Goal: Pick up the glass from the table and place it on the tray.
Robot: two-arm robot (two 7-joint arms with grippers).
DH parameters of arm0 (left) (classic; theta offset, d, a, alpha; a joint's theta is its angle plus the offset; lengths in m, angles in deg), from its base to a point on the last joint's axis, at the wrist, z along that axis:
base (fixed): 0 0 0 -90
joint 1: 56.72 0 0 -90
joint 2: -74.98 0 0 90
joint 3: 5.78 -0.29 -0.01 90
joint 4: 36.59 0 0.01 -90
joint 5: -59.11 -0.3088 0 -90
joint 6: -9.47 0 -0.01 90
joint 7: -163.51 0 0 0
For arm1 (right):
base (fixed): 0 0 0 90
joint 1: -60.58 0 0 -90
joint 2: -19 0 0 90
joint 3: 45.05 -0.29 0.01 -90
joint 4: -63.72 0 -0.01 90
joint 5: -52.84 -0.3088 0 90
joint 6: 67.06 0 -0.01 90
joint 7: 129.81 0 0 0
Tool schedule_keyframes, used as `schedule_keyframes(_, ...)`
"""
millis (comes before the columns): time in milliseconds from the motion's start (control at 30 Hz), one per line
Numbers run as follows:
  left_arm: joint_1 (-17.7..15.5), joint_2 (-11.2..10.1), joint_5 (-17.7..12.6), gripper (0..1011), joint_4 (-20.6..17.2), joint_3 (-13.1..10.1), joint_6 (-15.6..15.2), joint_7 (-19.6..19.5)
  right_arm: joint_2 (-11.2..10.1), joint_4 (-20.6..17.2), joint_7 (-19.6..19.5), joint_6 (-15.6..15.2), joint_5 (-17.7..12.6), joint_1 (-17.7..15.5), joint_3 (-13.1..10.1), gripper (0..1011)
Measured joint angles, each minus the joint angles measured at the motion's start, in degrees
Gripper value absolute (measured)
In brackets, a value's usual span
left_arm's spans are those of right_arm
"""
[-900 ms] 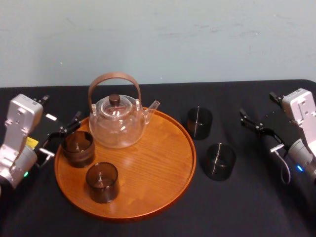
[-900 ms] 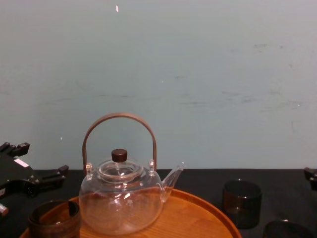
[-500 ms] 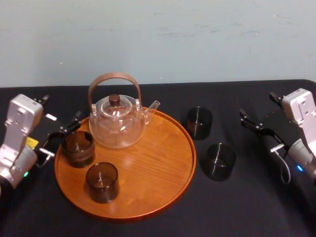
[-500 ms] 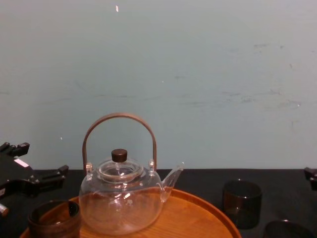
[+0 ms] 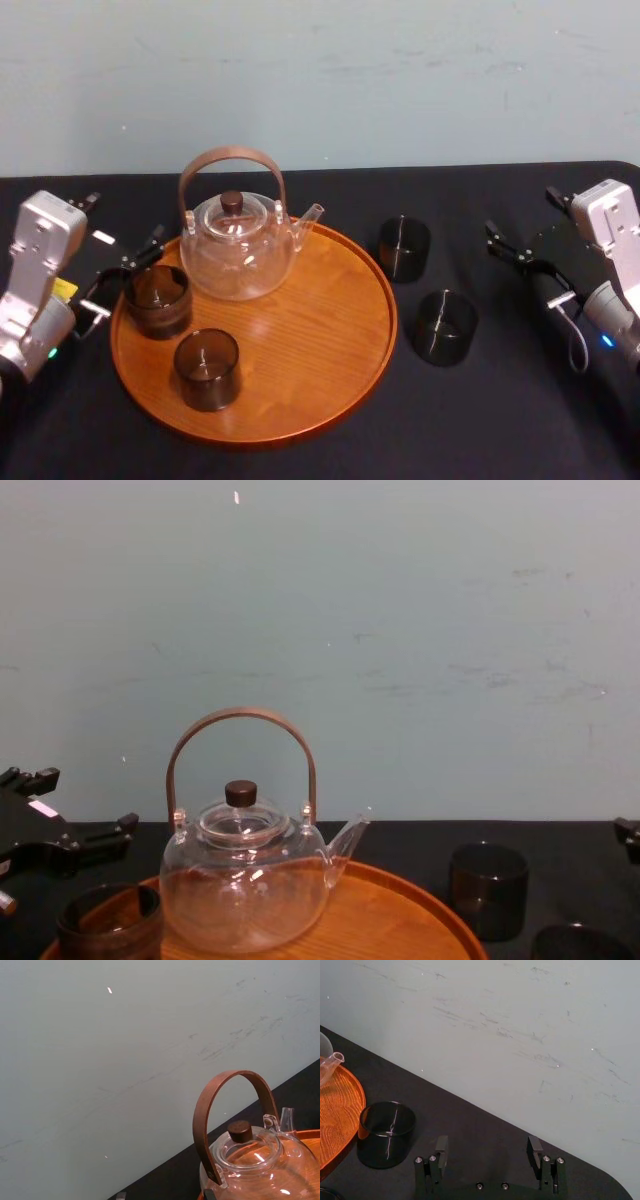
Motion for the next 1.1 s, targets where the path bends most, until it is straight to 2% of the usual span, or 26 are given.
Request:
schedule_keyframes(633,0.0,0.0,0.0,1001,0.0,0.0,0.0,0.0,0.02,-0.02,0.08,0.0,0.01,-0.05,-0.09,1002)
schedule_keyframes(867,0.0,0.0,0.0,1001,0.0,0.0,0.0,0.0,-0.37,-1.35,1.86,-0.76,-0.54,-1.19,-1.45,1003)
schedule_keyframes(1100,0.0,0.0,0.0,1001,0.0,0.0,0.0,0.0,-1.79,-4.66,4.45,-3.18,-3.27,-3.94,-4.06,1002)
